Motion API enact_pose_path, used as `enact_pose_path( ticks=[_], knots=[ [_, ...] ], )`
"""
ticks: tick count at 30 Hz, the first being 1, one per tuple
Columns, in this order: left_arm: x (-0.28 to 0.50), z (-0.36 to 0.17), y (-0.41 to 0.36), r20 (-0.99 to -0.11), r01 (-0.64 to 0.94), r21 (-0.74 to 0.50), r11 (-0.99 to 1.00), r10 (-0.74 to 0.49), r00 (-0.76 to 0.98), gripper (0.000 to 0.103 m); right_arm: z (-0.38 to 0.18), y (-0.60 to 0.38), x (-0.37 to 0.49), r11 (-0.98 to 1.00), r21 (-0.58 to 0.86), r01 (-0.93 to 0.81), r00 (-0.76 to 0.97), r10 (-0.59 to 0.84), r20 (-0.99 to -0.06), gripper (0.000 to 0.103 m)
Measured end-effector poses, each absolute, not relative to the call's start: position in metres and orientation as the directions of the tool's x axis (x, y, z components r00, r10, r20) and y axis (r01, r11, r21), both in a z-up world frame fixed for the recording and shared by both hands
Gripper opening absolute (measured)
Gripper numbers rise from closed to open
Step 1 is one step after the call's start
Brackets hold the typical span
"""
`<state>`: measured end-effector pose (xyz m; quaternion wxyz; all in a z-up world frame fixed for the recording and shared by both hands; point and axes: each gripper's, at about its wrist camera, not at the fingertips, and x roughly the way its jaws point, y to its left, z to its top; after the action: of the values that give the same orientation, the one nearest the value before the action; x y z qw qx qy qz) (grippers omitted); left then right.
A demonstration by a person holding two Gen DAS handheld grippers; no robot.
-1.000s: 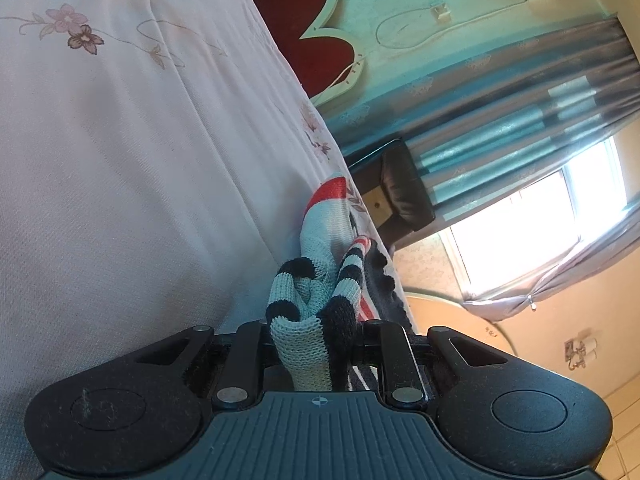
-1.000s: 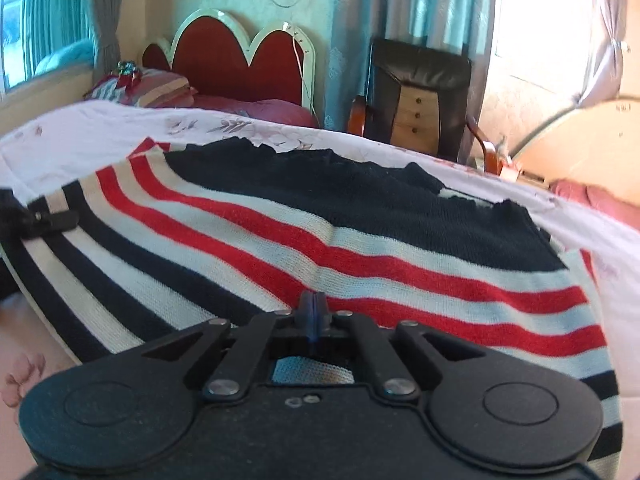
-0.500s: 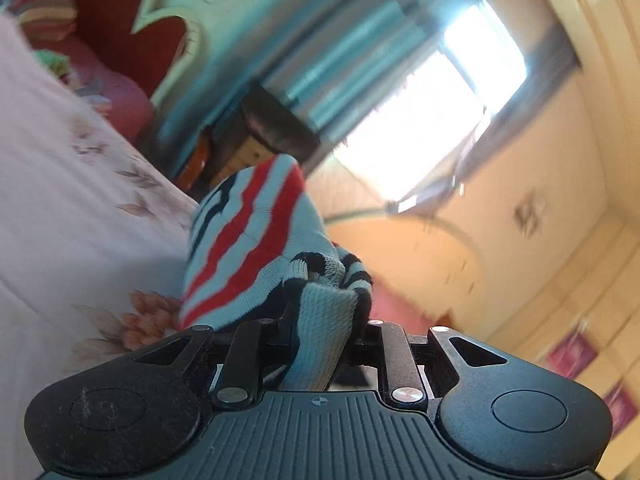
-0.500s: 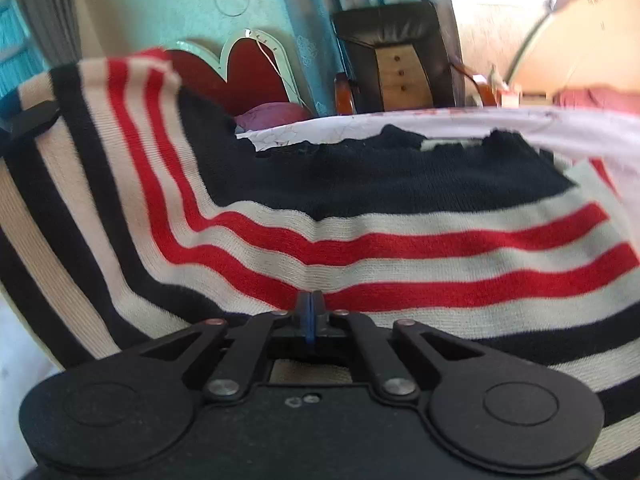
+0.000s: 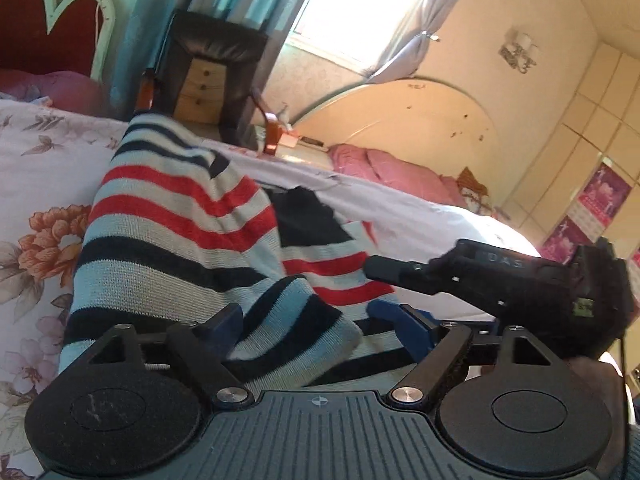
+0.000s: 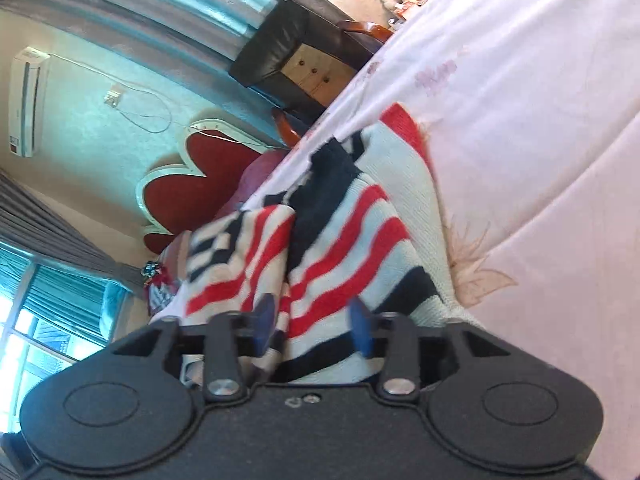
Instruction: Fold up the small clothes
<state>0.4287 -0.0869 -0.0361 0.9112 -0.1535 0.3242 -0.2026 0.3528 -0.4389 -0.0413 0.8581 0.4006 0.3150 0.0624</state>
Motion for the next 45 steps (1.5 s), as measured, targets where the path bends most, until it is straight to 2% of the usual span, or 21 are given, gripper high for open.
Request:
enact_pose_path(
  ticks=[1,3,4,5,7,12,13,16,18,19,20,24,27,30,32,35,36,38,39,41,45],
  knots=[
    [0.420,-0.026,-0.075,-0.494,0.266,-0.428,0.864,-0.470,0.731,0.082,-0.037,-0.439,0.354,0.667,0.734,0.132,0.793,0.373,-0.482,0.048],
    [0.408,-0.017,-0.042,-0.436,0.223,-0.462,0.858,-0.439,0.786,0.082,-0.030,-0.432,0.357,0.663,0.741,0.110,0.781,0.403,-0.477,0.058],
    [0.408,-0.016,-0.025,-0.431,0.175,-0.465,0.868,-0.394,0.811,0.082,-0.027,-0.427,0.360,0.665,0.740,0.101,0.769,0.420,-0.482,0.066],
    [0.409,-0.017,-0.009,-0.441,0.123,-0.461,0.879,-0.347,0.828,0.082,-0.024,-0.424,0.367,0.670,0.737,0.092,0.752,0.439,-0.492,0.069],
    [0.426,-0.031,0.022,-0.506,0.015,-0.459,0.888,-0.276,0.817,0.082,-0.023,-0.411,0.379,0.676,0.732,0.082,0.714,0.472,-0.516,0.069],
    [0.449,-0.078,0.034,-0.652,-0.049,-0.445,0.894,-0.287,0.701,0.082,-0.030,-0.382,0.401,0.740,0.661,0.124,0.619,0.462,-0.635,0.069],
    [0.448,-0.083,0.034,-0.655,-0.044,-0.458,0.888,-0.303,0.692,0.082,-0.030,-0.377,0.404,0.745,0.656,0.122,0.630,0.452,-0.631,0.067],
    [0.448,-0.093,0.028,-0.643,-0.052,-0.476,0.878,-0.306,0.702,0.082,-0.028,-0.358,0.412,0.827,0.556,0.085,0.628,0.388,-0.674,0.043],
    [0.449,-0.092,0.029,-0.643,-0.057,-0.480,0.876,-0.307,0.702,0.082,-0.027,-0.346,0.413,0.883,0.467,0.053,0.623,0.337,-0.706,0.042],
    [0.449,-0.090,0.030,-0.642,-0.054,-0.477,0.877,-0.306,0.703,0.082,-0.026,-0.341,0.412,0.901,0.432,0.029,0.623,0.322,-0.713,0.037],
    [0.449,-0.085,0.030,-0.636,-0.047,-0.472,0.880,-0.302,0.710,0.082,-0.023,-0.336,0.410,0.922,0.387,0.001,0.631,0.300,-0.715,0.025],
    [0.452,-0.071,0.034,-0.619,-0.060,-0.451,0.891,-0.263,0.740,0.082,-0.001,-0.325,0.386,0.955,0.260,-0.144,0.720,0.281,-0.635,0.019],
    [0.462,-0.060,0.027,-0.603,-0.029,-0.435,0.900,-0.268,0.751,0.081,0.016,-0.318,0.361,0.973,0.133,-0.189,0.791,0.231,-0.566,0.018],
    [0.473,-0.064,0.005,-0.639,0.026,-0.403,0.915,-0.302,0.707,0.082,0.022,-0.321,0.342,0.982,0.067,-0.176,0.840,0.185,-0.510,0.018],
    [0.478,-0.076,-0.008,-0.668,0.051,-0.385,0.922,-0.316,0.673,0.082,0.012,-0.333,0.341,0.989,0.089,-0.117,0.831,0.147,-0.537,0.018],
    [0.476,-0.086,-0.015,-0.665,0.053,-0.401,0.914,-0.330,0.670,0.084,-0.024,-0.354,0.354,0.987,0.163,-0.008,0.758,0.112,-0.642,0.019],
    [0.474,-0.084,-0.015,-0.664,0.059,-0.395,0.917,-0.329,0.672,0.084,-0.028,-0.361,0.353,0.978,0.207,-0.004,0.762,0.136,-0.633,0.020],
    [0.471,-0.076,-0.011,-0.649,0.062,-0.397,0.916,-0.328,0.687,0.083,-0.024,-0.373,0.354,0.954,0.298,0.023,0.755,0.178,-0.631,0.029],
    [0.468,-0.072,-0.007,-0.631,0.071,-0.401,0.913,-0.332,0.701,0.083,-0.021,-0.379,0.353,0.942,0.334,0.039,0.765,0.187,-0.616,0.031],
    [0.467,-0.066,-0.001,-0.604,0.078,-0.397,0.914,-0.325,0.728,0.083,-0.019,-0.392,0.349,0.918,0.392,0.061,0.800,0.190,-0.570,0.043],
    [0.479,-0.073,0.017,-0.609,0.037,-0.427,0.903,-0.318,0.726,0.083,-0.031,-0.415,0.375,0.842,0.531,0.092,0.753,0.290,-0.590,0.043]
  ],
)
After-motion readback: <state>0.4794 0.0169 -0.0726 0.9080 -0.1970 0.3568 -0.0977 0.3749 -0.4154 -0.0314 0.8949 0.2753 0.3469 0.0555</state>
